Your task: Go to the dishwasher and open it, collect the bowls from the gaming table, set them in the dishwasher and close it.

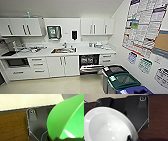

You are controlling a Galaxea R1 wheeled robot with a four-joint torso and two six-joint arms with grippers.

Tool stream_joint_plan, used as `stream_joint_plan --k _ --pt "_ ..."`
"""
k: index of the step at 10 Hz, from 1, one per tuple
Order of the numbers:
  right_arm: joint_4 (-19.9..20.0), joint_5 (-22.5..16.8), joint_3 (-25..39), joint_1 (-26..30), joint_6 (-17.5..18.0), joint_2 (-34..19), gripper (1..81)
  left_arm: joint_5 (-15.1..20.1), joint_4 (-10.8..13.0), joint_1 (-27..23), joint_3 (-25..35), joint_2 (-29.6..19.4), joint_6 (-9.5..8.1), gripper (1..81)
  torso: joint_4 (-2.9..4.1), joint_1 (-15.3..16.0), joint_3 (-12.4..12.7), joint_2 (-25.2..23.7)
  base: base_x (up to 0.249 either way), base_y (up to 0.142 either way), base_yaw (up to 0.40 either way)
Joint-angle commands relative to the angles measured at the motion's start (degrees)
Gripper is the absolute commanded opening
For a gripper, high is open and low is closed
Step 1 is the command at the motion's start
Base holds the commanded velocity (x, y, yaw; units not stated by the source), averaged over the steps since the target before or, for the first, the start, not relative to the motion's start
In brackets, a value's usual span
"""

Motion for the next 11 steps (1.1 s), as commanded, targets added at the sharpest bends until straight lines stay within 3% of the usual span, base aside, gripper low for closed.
stream_joint_plan --k 1,11 --pt "-0.71 -2.51 0.01 2.36 -0.14 -0.44 1.0 1.25 0.25 -2.96 -0.38 -1.06 0.23 1.0 0.00 0.00 0.00 0.00 0.138 0.000 0.000" --pt "-0.71 -2.43 0.01 2.18 -0.14 -0.44 1.0 1.16 0.25 -2.96 -0.38 -1.06 0.31 1.0 -0.02 0.05 0.00 0.02 0.134 0.000 0.000"
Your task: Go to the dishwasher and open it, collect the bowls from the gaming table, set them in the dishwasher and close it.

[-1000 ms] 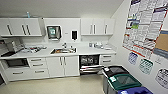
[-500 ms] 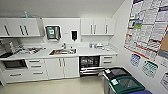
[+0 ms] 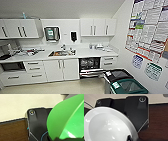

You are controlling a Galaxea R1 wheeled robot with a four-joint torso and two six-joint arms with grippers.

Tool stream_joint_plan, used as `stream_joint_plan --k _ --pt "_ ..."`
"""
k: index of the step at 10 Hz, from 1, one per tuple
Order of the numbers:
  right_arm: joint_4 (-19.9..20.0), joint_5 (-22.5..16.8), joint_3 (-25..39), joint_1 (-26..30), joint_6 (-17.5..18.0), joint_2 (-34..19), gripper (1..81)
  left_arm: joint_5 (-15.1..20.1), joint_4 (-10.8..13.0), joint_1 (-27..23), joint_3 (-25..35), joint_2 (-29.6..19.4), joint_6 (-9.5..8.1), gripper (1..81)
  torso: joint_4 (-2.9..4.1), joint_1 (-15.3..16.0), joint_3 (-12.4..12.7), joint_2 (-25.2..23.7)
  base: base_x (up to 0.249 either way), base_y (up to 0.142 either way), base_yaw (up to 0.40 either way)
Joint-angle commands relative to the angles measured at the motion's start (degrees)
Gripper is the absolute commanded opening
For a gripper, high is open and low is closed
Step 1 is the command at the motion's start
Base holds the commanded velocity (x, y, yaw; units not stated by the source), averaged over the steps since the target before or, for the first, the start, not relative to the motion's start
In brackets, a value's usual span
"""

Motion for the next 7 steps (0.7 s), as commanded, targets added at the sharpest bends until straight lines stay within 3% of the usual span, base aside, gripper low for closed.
stream_joint_plan --k 1,7 --pt "-0.71 -2.62 0.04 2.18 -0.15 -0.22 1.0 1.24 0.26 -2.77 -0.38 -1.20 0.20 1.0 0.00 0.00 0.00 0.00 0.128 0.000 0.000" --pt "-1.06 -2.71 0.04 2.27 -0.14 -0.22 1.0 1.32 0.25 -2.77 -0.38 -1.20 0.20 1.0 0.00 -0.02 0.00 -0.02 0.121 0.000 0.000"
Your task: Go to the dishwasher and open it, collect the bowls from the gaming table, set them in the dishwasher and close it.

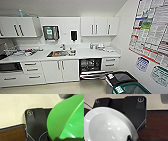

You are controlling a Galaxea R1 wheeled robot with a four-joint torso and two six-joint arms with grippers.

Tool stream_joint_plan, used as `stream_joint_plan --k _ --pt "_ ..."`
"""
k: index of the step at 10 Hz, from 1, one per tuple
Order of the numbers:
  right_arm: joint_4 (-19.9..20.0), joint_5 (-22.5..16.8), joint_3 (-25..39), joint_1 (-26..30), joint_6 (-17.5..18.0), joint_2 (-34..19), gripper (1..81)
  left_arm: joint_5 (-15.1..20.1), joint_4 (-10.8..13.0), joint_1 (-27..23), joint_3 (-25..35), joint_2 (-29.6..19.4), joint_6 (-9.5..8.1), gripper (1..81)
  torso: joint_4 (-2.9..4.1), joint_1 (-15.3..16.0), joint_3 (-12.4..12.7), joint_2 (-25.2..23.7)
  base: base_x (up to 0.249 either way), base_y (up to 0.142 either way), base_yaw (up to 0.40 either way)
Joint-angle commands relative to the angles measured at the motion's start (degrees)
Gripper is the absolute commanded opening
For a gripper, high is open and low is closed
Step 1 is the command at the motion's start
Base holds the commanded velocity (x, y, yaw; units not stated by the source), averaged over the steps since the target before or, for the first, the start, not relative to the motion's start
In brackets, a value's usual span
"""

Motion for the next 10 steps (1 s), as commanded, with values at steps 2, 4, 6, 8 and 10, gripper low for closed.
stream_joint_plan --k 2,4,6,8,10 --pt "-0.75 -2.71 0.56 2.02 -0.13 0.30 1.0 1.61 0.25 -2.61 -0.83 -1.79 0.20 1.0 0.00 -0.05 0.00 -0.02 0.120 0.000 0.000" --pt "-0.84 -2.71 0.56 2.01 -0.13 0.30 1.0 1.61 0.34 -2.61 -0.83 -1.79 0.20 1.0 0.00 -0.05 0.00 -0.02 0.120 0.000 0.000" --pt "-0.84 -2.71 0.56 1.93 -0.13 0.22 1.0 1.61 0.34 -2.61 -0.83 -1.61 0.29 1.0 0.00 -0.05 0.00 -0.02 0.120 0.000 0.000" --pt "-0.75 -2.62 0.56 1.76 -0.13 0.22 1.0 1.61 0.34 -2.61 -0.83 -1.61 0.29 1.0 0.00 -0.05 0.00 -0.02 0.120 0.000 0.000" --pt "-0.75 -2.62 0.56 1.76 -0.13 0.22 1.0 1.61 0.34 -2.61 -0.83 -1.61 0.29 1.0 0.00 -0.05 0.00 -0.04 0.120 0.000 0.000"
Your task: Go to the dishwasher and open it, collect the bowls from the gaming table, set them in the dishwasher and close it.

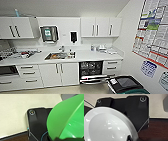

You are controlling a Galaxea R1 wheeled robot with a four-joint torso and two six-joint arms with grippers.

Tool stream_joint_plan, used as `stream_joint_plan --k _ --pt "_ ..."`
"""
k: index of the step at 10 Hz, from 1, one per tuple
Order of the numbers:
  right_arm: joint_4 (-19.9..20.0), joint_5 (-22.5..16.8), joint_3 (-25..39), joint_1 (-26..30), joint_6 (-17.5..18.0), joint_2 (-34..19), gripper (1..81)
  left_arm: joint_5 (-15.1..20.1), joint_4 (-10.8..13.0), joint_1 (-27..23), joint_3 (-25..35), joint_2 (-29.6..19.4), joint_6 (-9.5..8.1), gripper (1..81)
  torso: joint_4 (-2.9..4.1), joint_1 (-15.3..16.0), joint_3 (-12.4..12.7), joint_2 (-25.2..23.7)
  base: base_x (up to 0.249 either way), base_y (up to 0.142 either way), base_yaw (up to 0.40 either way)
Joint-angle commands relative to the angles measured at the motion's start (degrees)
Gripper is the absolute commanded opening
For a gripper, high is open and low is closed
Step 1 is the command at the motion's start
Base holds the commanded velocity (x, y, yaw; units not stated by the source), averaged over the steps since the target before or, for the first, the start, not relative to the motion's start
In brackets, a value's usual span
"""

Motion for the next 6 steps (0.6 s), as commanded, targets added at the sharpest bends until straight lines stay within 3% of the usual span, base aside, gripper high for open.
stream_joint_plan --k 1,6 --pt "-0.60 -2.65 0.17 1.99 -0.13 -0.44 1.0 1.16 0.29 -2.66 -0.38 -0.94 0.29 1.0 -0.02 0.01 0.00 0.00 0.120 0.000 0.000" --pt "-0.60 -2.56 0.17 1.98 -0.13 -0.44 1.0 1.16 0.29 -2.66 -0.38 -0.94 0.29 1.0 0.00 0.01 0.00 0.00 0.120 0.000 0.000"
